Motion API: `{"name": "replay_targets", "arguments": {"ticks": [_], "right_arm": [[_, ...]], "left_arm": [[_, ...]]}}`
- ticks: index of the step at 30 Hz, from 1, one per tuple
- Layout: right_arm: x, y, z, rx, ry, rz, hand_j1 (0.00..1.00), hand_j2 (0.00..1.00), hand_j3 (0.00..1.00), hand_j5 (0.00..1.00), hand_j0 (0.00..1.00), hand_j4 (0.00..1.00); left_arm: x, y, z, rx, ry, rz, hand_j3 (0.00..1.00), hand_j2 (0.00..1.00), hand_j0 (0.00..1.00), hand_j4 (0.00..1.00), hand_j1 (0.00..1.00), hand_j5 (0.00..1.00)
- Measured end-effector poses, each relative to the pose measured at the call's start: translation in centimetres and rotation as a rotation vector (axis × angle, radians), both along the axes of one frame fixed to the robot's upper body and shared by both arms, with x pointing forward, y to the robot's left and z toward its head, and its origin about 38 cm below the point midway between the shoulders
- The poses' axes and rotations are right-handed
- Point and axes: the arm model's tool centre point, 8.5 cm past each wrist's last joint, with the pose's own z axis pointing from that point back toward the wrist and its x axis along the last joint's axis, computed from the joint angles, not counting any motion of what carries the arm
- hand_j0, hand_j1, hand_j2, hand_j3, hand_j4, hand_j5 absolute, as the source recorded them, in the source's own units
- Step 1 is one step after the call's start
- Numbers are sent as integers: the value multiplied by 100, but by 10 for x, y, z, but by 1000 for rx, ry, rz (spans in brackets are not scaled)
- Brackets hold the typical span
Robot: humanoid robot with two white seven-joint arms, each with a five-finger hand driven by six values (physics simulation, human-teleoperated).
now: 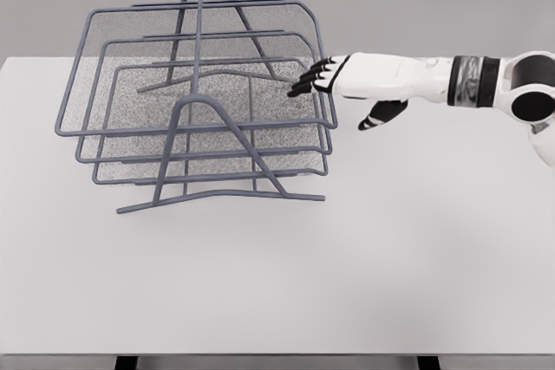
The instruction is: Pull out the upper folder box with right arm
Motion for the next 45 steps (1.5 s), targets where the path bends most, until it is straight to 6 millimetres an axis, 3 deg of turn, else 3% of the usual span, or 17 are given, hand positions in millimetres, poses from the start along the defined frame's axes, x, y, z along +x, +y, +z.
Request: {"name": "replay_targets", "arguments": {"ticks": [6, 27, 45], "right_arm": [[-1, -5, -1, -17, -1, -7, 100, 100, 100, 100, 100, 100], [-14, -61, 3, -85, 6, -91, 100, 100, 100, 100, 100, 100], [-23, -112, 19, -156, -10, -174, 100, 100, 100, 100, 100, 100]], "left_arm": [[0, 0, 0, 0, 0, 0, 100, 100, 100, 100, 100, 100], [0, 0, 0, 0, 0, 0, 100, 100, 100, 100, 100, 100], [0, 0, 0, 0, 0, 0, 100, 100, 100, 100, 100, 100]]}}
